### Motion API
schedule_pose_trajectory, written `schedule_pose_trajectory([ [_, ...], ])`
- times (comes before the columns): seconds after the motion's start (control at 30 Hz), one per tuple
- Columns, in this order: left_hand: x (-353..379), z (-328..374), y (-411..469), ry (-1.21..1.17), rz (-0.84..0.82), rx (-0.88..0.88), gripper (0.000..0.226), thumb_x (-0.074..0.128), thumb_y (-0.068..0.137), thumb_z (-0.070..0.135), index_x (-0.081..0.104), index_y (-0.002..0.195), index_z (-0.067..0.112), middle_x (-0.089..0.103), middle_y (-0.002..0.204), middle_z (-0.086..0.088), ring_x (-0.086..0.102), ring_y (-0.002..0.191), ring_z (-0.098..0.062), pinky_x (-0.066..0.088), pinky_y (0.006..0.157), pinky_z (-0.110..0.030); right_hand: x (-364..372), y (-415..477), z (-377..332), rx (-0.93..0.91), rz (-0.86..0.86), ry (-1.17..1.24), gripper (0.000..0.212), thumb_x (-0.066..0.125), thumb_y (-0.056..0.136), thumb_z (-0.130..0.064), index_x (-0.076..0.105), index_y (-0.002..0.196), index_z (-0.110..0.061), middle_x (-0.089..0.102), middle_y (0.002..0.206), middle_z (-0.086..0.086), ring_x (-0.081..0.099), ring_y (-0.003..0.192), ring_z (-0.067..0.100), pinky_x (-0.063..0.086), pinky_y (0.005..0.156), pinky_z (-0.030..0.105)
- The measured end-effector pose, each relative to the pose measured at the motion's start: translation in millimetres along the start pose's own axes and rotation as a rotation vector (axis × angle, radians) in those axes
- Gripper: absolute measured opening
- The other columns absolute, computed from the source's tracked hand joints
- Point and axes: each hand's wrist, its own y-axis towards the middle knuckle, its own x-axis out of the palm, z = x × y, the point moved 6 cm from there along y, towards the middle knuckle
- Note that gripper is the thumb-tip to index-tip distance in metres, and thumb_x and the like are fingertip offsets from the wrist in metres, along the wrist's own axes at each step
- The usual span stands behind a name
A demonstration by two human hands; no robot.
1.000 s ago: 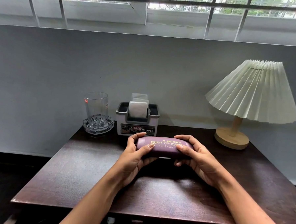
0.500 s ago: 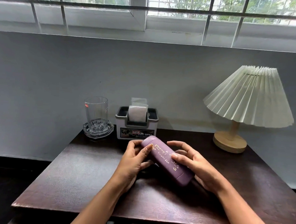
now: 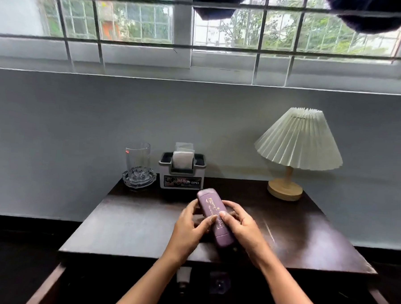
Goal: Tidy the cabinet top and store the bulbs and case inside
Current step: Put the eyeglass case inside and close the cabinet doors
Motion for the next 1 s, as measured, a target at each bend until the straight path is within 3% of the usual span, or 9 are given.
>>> schedule_pose_trajectory([
  [0.1,2.4,4.6,-18.3,0.092,0.013,0.013,0.077,0.064,0.066,0.052,0.041,0.134,0.025,0.054,0.117,0.000,0.063,0.098,-0.026,0.051,0.092,-0.043,-2.3,-22.6,-0.7,-0.006,0.061,-0.034,0.023,0.057,0.087,-0.019,0.057,0.104,-0.036,0.068,0.094,0.002,0.064,0.079,0.018,0.051,0.077,0.034],
  [0.3,9.6,15.0,-68.7,0.070,0.057,0.099,0.057,0.067,0.077,0.037,0.039,0.126,0.041,0.054,0.102,0.005,0.062,0.075,-0.001,0.048,0.077,-0.012,2.8,-74.0,-11.4,-0.059,0.116,-0.025,0.025,0.050,0.090,-0.019,0.054,0.098,-0.042,0.067,0.100,-0.003,0.064,0.082,0.005,0.050,0.077,0.023],
  [0.4,11.2,14.0,-93.4,0.060,0.059,0.131,0.055,0.064,0.070,0.051,0.042,0.120,0.048,0.057,0.101,0.004,0.063,0.082,-0.002,0.048,0.078,-0.013,8.0,-103.6,-9.3,-0.078,0.168,-0.039,0.032,0.046,0.076,-0.029,0.052,0.105,-0.040,0.062,0.112,0.002,0.060,0.099,0.014,0.048,0.090,0.034],
  [0.53,15.6,4.7,-133.2,-0.084,0.024,0.136,0.051,0.071,0.075,0.033,0.044,0.116,0.047,0.058,0.104,-0.002,0.065,0.083,-0.005,0.048,0.068,-0.008,12.2,-147.2,-0.1,-0.112,0.169,-0.071,0.050,0.049,0.065,-0.030,0.042,0.114,-0.035,0.047,0.113,-0.009,0.047,0.103,-0.013,0.040,0.086,0.008],
  [0.6,18.1,-4.9,-154.2,-0.082,0.047,0.139,0.066,0.072,0.062,0.056,0.044,0.121,0.048,0.059,0.103,-0.001,0.065,0.084,-0.007,0.048,0.066,-0.008,14.2,-167.2,8.8,-0.147,0.162,-0.092,0.056,0.051,0.057,-0.040,0.042,0.112,-0.040,0.046,0.113,-0.014,0.045,0.101,-0.019,0.037,0.080,-0.001],
  [0.67,20.4,-13.5,-169.9,-0.017,0.083,0.173,0.077,0.064,0.054,0.075,0.046,0.125,0.050,0.061,0.094,0.002,0.066,0.081,-0.008,0.048,0.066,-0.007,14.0,-183.9,21.9,-0.136,0.188,-0.100,0.063,0.048,0.049,-0.045,0.045,0.111,-0.050,0.048,0.113,-0.015,0.048,0.100,-0.014,0.038,0.079,-0.001],
  [0.87,50.5,-56.0,-187.5,0.034,0.064,0.111,0.061,0.057,0.052,0.082,0.043,0.109,0.067,0.063,0.090,0.008,0.065,0.081,-0.004,0.050,0.066,-0.008,2.3,-209.0,65.7,-0.046,0.309,-0.142,0.058,0.050,0.043,-0.048,0.039,0.090,-0.080,0.047,0.108,-0.013,0.054,0.090,0.002,0.040,0.074,0.000],
  [0.93,63.8,-71.2,-184.2,0.047,0.055,0.066,0.051,0.050,0.050,0.087,0.045,0.098,0.073,0.064,0.093,0.010,0.062,0.089,0.001,0.048,0.069,-0.006,-3.1,-207.0,78.0,-0.004,0.322,-0.131,0.062,0.057,0.047,-0.045,0.044,0.103,-0.070,0.048,0.104,-0.004,0.055,0.090,0.005,0.037,0.074,-0.001],
  [1.0,74.1,-75.2,-176.1,0.100,0.023,0.039,0.054,0.040,0.050,0.091,0.051,0.098,0.067,0.064,0.105,0.012,0.056,0.099,0.009,0.041,0.080,0.000,-9.5,-197.7,91.7,0.063,0.320,-0.142,0.063,0.062,0.059,-0.034,0.051,0.121,-0.037,0.045,0.106,0.005,0.049,0.098,0.013,0.033,0.081,0.009],
])
